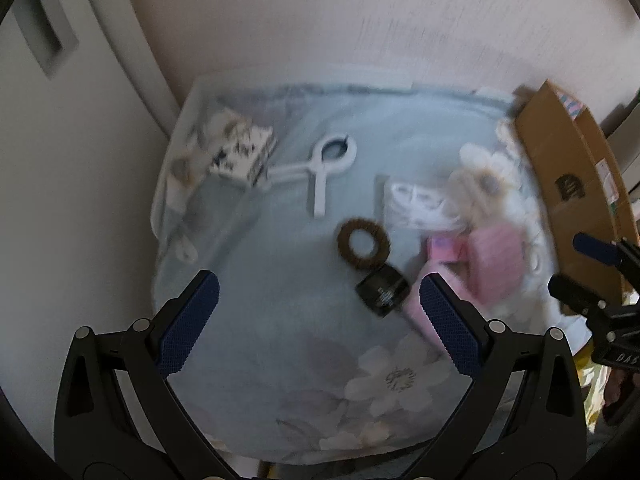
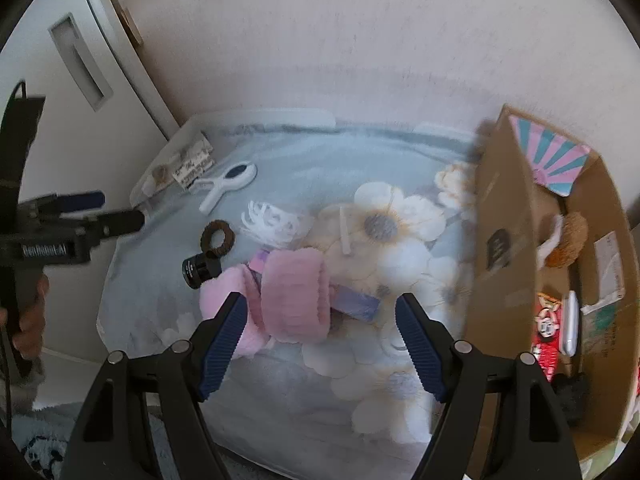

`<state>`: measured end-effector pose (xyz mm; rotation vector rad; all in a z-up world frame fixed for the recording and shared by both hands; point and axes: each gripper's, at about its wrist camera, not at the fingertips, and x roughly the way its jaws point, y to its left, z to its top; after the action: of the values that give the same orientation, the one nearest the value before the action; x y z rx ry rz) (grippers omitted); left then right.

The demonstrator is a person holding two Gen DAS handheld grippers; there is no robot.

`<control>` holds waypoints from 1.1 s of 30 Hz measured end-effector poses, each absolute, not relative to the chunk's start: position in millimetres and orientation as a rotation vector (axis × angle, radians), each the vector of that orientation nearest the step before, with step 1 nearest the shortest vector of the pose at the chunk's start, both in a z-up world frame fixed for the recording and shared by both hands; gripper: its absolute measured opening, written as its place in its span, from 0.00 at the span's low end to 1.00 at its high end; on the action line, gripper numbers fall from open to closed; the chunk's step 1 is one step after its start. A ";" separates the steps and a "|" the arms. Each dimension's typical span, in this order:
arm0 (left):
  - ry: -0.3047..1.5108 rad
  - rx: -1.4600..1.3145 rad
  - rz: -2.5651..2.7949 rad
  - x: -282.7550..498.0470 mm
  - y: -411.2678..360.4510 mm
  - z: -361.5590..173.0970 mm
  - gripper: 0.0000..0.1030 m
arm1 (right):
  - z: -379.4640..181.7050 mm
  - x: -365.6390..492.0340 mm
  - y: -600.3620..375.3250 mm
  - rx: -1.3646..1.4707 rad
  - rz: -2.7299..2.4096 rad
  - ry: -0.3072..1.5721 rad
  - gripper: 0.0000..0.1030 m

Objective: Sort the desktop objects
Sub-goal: 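Grasp the black jar with the left gripper while the right grasps the pink wristband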

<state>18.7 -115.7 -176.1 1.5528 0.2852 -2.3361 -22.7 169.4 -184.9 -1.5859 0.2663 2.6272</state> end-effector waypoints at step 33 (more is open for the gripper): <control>0.409 1.607 -2.258 -4.2 -105.9 -250.8 0.41 | -256.2 -62.2 136.5 -1.669 2.473 0.118 0.39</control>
<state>-4.2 -105.9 -250.8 1.6066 0.4091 -2.2576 -62.2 136.5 -256.2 -1.6691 0.1176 2.4733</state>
